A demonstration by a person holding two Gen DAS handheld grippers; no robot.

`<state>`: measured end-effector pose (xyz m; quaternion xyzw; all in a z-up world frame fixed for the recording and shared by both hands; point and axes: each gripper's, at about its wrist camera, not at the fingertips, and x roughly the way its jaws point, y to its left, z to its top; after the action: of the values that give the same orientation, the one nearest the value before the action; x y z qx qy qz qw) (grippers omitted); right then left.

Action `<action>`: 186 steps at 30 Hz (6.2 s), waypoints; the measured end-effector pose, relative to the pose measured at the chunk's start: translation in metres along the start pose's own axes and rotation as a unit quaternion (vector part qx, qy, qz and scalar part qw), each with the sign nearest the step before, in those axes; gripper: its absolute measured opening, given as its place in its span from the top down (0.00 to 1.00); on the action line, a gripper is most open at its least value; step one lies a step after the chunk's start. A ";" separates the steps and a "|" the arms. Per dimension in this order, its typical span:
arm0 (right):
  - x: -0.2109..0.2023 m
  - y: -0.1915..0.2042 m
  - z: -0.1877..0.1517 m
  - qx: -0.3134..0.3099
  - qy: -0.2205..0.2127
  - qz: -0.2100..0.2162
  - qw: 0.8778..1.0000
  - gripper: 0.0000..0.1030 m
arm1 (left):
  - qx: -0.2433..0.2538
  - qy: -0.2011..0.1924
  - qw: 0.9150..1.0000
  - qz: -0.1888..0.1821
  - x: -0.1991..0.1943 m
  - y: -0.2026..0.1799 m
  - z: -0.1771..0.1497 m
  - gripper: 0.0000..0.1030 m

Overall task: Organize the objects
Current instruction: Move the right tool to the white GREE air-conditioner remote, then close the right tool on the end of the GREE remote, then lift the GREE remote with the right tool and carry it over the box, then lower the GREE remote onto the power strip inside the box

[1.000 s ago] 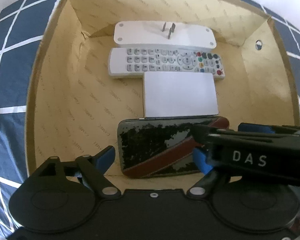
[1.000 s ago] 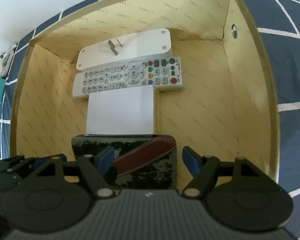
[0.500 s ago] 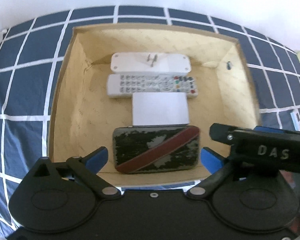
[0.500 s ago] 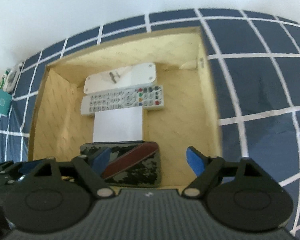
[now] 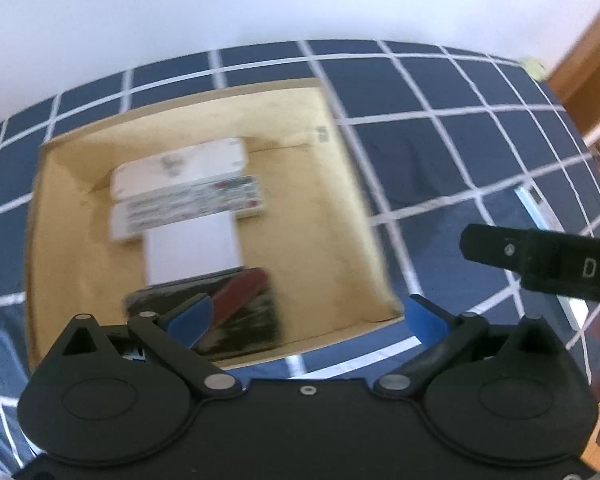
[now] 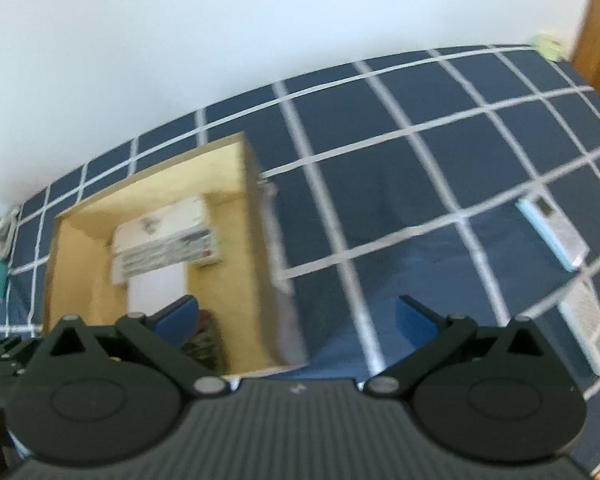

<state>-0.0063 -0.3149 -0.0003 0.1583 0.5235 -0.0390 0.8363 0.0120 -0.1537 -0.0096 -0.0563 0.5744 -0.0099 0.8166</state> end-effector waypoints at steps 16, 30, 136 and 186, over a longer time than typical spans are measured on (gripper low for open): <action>-0.025 -0.192 -0.017 0.143 -0.025 -0.073 0.987 0.00 | 0.157 0.034 0.986 -0.039 0.061 -0.187 0.007 0.00; -0.020 -0.314 -0.065 0.288 -0.010 -0.133 0.948 0.00 | 0.281 0.076 0.955 -0.065 0.113 -0.293 -0.007 0.00; 0.011 -0.041 -0.002 0.073 0.025 0.017 0.997 0.30 | 0.054 0.024 0.996 -0.063 0.014 -0.027 0.014 0.25; 0.202 0.170 0.076 -0.111 0.135 0.074 0.982 0.29 | -0.140 0.066 0.988 -0.017 0.112 0.188 0.072 0.25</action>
<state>0.1893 -0.1565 -0.1107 0.1065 0.6196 0.1036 0.7707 0.1085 0.0294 -0.1101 -0.1793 0.6220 0.0532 0.7604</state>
